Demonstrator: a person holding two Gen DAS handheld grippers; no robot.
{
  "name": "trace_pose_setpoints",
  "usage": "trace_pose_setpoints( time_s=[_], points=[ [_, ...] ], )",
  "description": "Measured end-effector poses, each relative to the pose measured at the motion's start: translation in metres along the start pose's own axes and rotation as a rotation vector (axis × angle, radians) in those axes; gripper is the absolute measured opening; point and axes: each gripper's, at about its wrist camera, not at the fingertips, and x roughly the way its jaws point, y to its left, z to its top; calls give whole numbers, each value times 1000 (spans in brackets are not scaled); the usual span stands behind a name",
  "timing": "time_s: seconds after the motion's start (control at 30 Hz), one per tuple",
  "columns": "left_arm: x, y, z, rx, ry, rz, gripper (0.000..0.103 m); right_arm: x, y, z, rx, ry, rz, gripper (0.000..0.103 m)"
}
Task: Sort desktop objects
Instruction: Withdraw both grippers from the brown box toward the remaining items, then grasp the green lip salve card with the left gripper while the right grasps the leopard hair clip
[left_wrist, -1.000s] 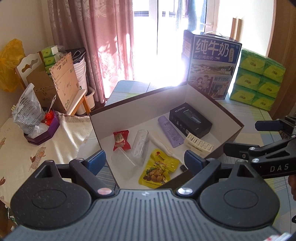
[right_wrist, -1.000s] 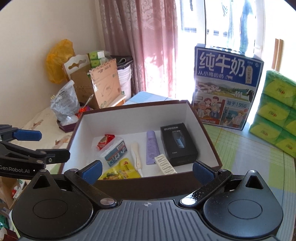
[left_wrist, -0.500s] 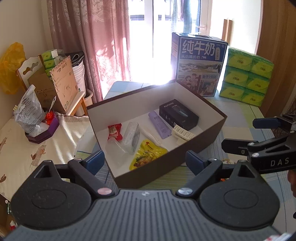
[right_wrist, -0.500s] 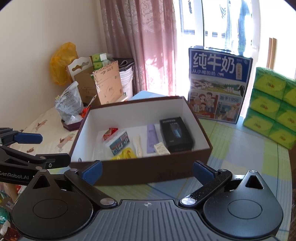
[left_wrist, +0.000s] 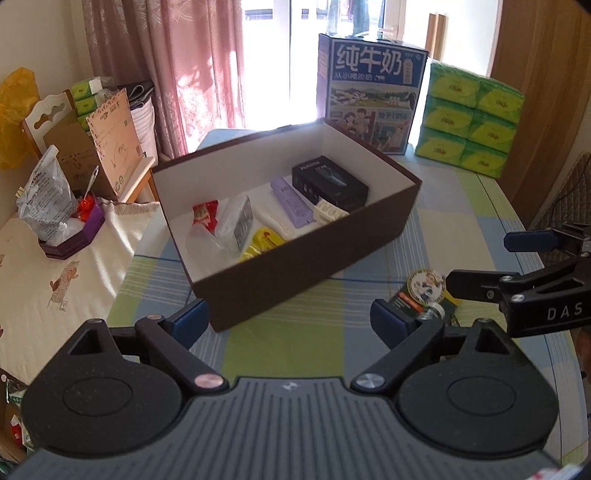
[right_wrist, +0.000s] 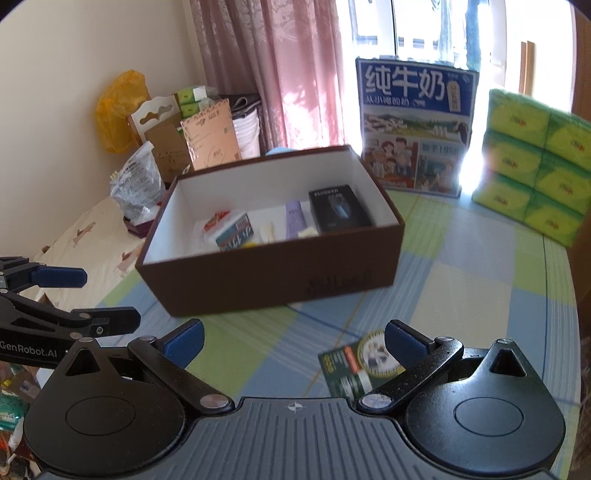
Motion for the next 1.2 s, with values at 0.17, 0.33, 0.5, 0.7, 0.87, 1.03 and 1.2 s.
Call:
trace_pose_setpoints(
  time_s=[0.17, 0.33, 0.5, 0.7, 0.87, 1.03, 1.2],
  points=[
    [2, -6, -15, 1, 30, -6, 92, -3, -7, -23, 19, 44, -14, 101],
    [9, -14, -31, 2, 78, -11, 92, -5, -16, -47, 58, 99, -25, 101],
    [15, -22, -44, 16, 120, -23, 92, -5, -24, -71, 95, 152, -39, 101],
    [23, -29, -52, 33, 148, -35, 92, -4, -32, -94, 131, 204, -81, 101],
    [33, -33, -56, 46, 170, -38, 92, -1, -39, -105, 156, 213, -108, 101],
    [45, -36, -59, 60, 184, -52, 92, 3, -42, -107, 164, 179, -122, 101],
    [60, -39, -61, 70, 193, -66, 92, 14, -41, -107, 145, 137, -142, 100]
  ],
)
